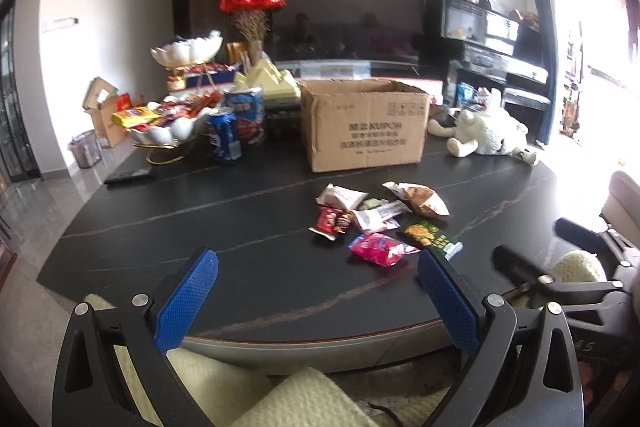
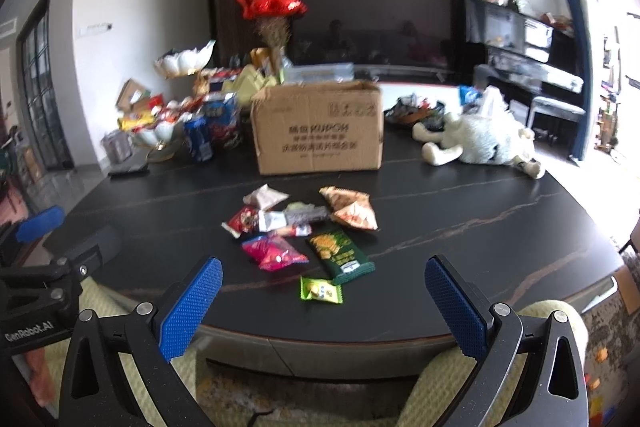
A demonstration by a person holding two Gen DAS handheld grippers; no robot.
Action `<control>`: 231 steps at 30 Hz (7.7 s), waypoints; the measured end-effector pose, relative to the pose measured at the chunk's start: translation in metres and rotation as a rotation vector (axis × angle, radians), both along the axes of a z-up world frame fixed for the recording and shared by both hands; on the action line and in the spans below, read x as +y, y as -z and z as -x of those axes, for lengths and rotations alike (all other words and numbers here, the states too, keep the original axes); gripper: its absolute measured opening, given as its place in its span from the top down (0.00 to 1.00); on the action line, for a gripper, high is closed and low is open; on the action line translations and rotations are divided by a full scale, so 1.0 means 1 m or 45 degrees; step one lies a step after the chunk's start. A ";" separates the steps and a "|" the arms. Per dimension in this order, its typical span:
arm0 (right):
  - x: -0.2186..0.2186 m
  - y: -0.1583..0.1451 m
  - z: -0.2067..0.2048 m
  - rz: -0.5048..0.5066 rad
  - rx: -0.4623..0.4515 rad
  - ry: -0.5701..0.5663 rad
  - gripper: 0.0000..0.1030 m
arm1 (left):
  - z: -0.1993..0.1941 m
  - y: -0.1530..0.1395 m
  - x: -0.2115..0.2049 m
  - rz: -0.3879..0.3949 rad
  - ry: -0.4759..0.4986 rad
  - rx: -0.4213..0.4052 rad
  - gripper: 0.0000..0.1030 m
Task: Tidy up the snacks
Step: 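Grasp the pink candy bag with the left gripper while the right gripper grasps the green cracker pack, then carry both packs into the cardboard box and open both grippers, then move both grippers back to the snack pile on the table, then grasp the red chocolate wrapper with the left gripper while the right gripper grasps a white bar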
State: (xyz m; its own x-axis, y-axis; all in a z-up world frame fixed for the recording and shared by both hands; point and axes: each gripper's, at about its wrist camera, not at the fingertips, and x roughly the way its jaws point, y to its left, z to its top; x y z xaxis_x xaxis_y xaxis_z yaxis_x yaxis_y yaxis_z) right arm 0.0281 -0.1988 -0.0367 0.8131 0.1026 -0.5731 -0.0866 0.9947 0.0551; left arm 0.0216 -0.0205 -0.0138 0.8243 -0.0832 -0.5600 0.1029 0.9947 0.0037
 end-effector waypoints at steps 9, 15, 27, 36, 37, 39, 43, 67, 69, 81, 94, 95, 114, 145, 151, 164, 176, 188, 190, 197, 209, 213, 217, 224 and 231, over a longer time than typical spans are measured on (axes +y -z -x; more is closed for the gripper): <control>-0.019 0.015 -0.047 0.029 0.102 -0.033 0.01 | -0.043 0.012 -0.023 -0.034 0.124 0.085 0.05; -0.025 0.029 -0.080 0.082 0.157 -0.081 0.07 | -0.071 0.030 -0.032 -0.023 0.172 0.168 0.11; -0.028 0.071 -0.123 0.057 0.268 -0.183 0.20 | -0.123 0.078 -0.041 0.135 0.232 0.396 0.25; -0.031 0.094 -0.141 0.029 0.359 -0.206 0.29 | -0.148 0.105 -0.045 0.262 0.212 0.482 0.31; -0.032 0.096 -0.143 0.027 0.367 -0.204 0.29 | -0.150 0.107 -0.046 0.273 0.211 0.494 0.32; -0.033 0.098 -0.145 0.019 0.380 -0.202 0.31 | -0.153 0.111 -0.047 0.295 0.206 0.520 0.33; -0.033 0.104 -0.149 0.012 0.410 -0.196 0.34 | -0.158 0.118 -0.046 0.317 0.188 0.545 0.38; -0.015 0.107 -0.159 0.040 0.443 -0.235 0.54 | -0.153 0.118 -0.040 0.354 0.210 0.582 0.63; -0.013 0.102 -0.156 0.025 0.439 -0.244 0.54 | -0.149 0.114 -0.038 0.345 0.207 0.566 0.63; -0.011 0.064 -0.137 0.016 0.349 -0.229 0.54 | -0.130 0.079 -0.034 0.294 0.235 0.437 0.63; -0.010 0.005 -0.151 0.011 0.183 -0.203 0.54 | -0.148 0.018 -0.028 0.216 0.235 0.232 0.63; -0.011 0.002 -0.153 0.010 0.174 -0.197 0.54 | -0.152 0.012 -0.028 0.206 0.235 0.214 0.63; -0.014 -0.066 -0.228 -0.020 -0.003 -0.150 0.54 | -0.226 -0.058 -0.028 0.136 0.254 0.032 0.63; -0.017 -0.057 -0.377 0.077 -0.004 -0.087 0.37 | -0.372 -0.049 -0.036 0.043 0.197 -0.005 0.42; -0.024 -0.056 -0.355 0.047 -0.002 -0.056 0.36 | -0.340 -0.053 -0.033 0.016 0.166 -0.003 0.38; -0.029 -0.066 -0.277 -0.068 0.013 -0.066 0.32 | -0.261 -0.066 -0.027 0.038 0.172 -0.018 0.31; -0.018 -0.043 -0.224 -0.101 0.055 -0.022 0.29 | -0.208 -0.046 -0.007 0.012 0.153 -0.011 0.29; 0.012 0.002 -0.190 -0.192 0.157 -0.042 0.29 | -0.181 0.008 0.015 0.020 0.215 0.110 0.30; 0.015 0.011 -0.185 -0.203 0.162 -0.026 0.29 | -0.179 0.018 0.017 0.050 0.237 0.123 0.33; 0.014 0.044 -0.184 -0.305 0.238 -0.012 0.29 | -0.183 0.046 0.013 0.071 0.259 0.187 0.45; 0.014 0.086 -0.194 -0.387 0.338 0.000 0.39 | -0.194 0.082 0.008 0.011 0.287 0.222 0.61; 0.014 0.093 -0.195 -0.422 0.352 0.008 0.40 | -0.198 0.090 0.007 0.020 0.297 0.247 0.66; 0.014 0.098 -0.196 -0.424 0.380 0.007 0.41 | -0.202 0.099 0.003 0.034 0.318 0.294 0.68; 0.015 0.100 -0.198 -0.425 0.379 0.005 0.42 | -0.206 0.113 -0.003 0.008 0.322 0.330 0.70; 0.006 0.103 -0.204 -0.458 0.388 0.047 0.42 | -0.211 0.124 -0.007 0.002 0.332 0.377 0.77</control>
